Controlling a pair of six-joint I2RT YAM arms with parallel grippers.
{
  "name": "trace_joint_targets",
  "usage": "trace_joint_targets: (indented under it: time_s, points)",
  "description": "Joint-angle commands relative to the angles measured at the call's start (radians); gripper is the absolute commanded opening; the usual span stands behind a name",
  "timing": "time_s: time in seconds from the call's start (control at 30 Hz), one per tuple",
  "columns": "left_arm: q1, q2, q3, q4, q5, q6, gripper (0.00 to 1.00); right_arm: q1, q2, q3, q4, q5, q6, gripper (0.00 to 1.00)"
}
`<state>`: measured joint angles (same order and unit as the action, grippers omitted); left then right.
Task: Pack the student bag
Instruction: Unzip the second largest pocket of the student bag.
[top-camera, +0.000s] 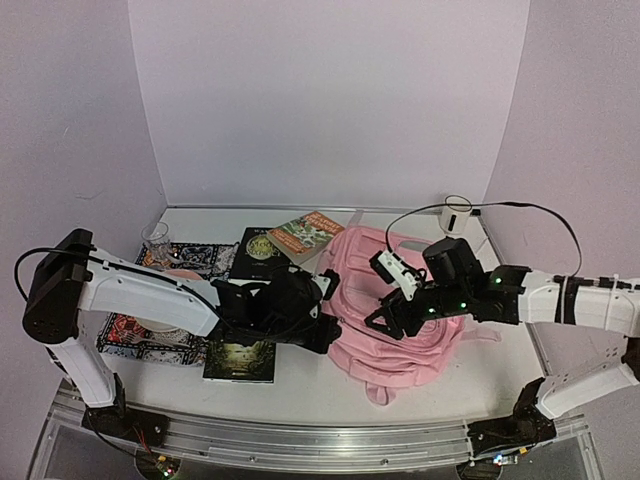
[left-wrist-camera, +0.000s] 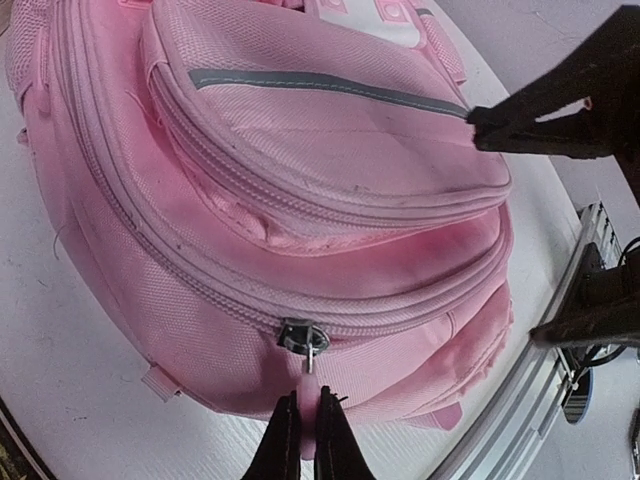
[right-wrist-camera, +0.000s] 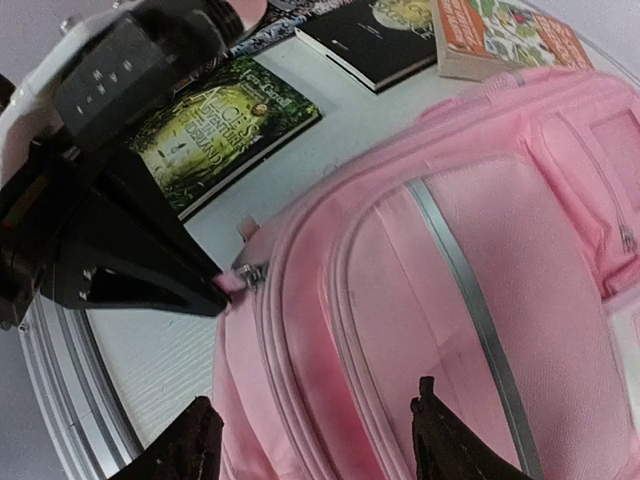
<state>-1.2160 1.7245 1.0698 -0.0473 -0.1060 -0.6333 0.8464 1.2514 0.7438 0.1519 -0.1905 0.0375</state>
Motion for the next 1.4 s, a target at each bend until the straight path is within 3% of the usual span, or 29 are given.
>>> trace_joint_targets:
  time_s: [0.0,0.2,0.7,0.97,1.37]
  points:
    - [-0.01,-0.05,0.074,0.105,0.065,0.02,0.0,0.046,0.074,0.08,0.06,0.013,-0.144,0.64]
    - [-0.01,-0.063,0.078,0.119,0.086,0.024,0.0,0.079,0.154,0.105,0.064,0.033,-0.195,0.61]
    - [-0.011,-0.13,0.052,0.122,0.082,0.031,0.0,0.08,0.191,0.026,0.073,0.091,-0.257,0.38]
    - [-0.004,-0.15,0.034,0.095,0.019,0.049,0.0,0.079,0.128,-0.005,0.041,0.135,-0.264,0.01]
    - [0.145,-0.151,0.017,-0.059,-0.146,0.085,0.0,0.079,-0.063,-0.048,-0.037,0.109,-0.199,0.0]
